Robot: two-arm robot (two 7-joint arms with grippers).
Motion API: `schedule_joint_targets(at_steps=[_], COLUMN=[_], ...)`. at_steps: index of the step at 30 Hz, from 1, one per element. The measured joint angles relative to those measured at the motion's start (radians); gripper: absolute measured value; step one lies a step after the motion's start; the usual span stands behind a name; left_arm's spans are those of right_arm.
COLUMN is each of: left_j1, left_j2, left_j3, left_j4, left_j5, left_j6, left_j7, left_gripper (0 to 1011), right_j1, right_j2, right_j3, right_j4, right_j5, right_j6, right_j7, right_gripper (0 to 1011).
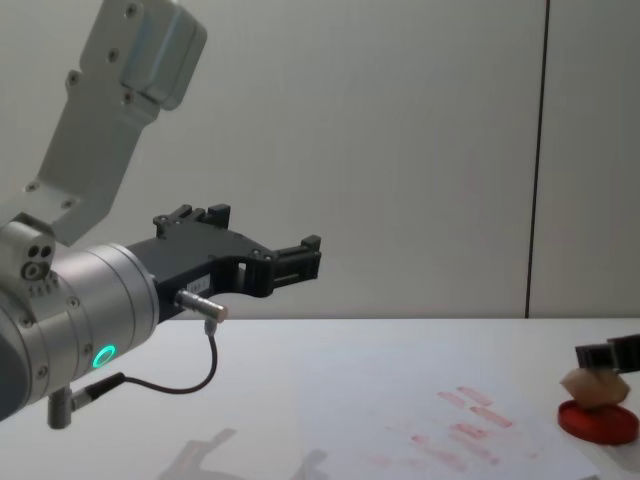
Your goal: Use the one hand to pick up the stamp and affix it onto the A4 paper.
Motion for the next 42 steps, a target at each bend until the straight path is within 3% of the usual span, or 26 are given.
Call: schedule_joint_targets(at_steps=[12, 20, 33, 42], left_j1=[0.0, 0.0, 0.0, 0.0], left_j2=[0.0, 0.0, 0.0, 0.0], left_j3=[0.0, 0.0, 0.0, 0.0], left_j4=[0.0, 0.0, 0.0, 0.0], left_j5=[0.0, 0.0, 0.0, 0.0], left_j6=[0.0, 0.0, 0.0, 0.0], left_j7=[0.0, 0.0, 0.0, 0.0], left_gripper=[993, 993, 993, 993], right_j1=[0.006, -0.006, -0.049, -0.072], right_j2=[-0.002, 0.006, 0.035, 0.051], right_j3=[-0.001, 0.005, 0.024, 0.035], right_j4=[0.006, -0.033, -0.133, -0.182], right_j5=[-0.011, -0.021, -0.038, -0.045], right_j6=[-0.021, -0.071, -0.181, -0.225], right_j7=[0.003, -0.004, -0.029, -0.041], right_gripper=[815, 1001, 1001, 1001])
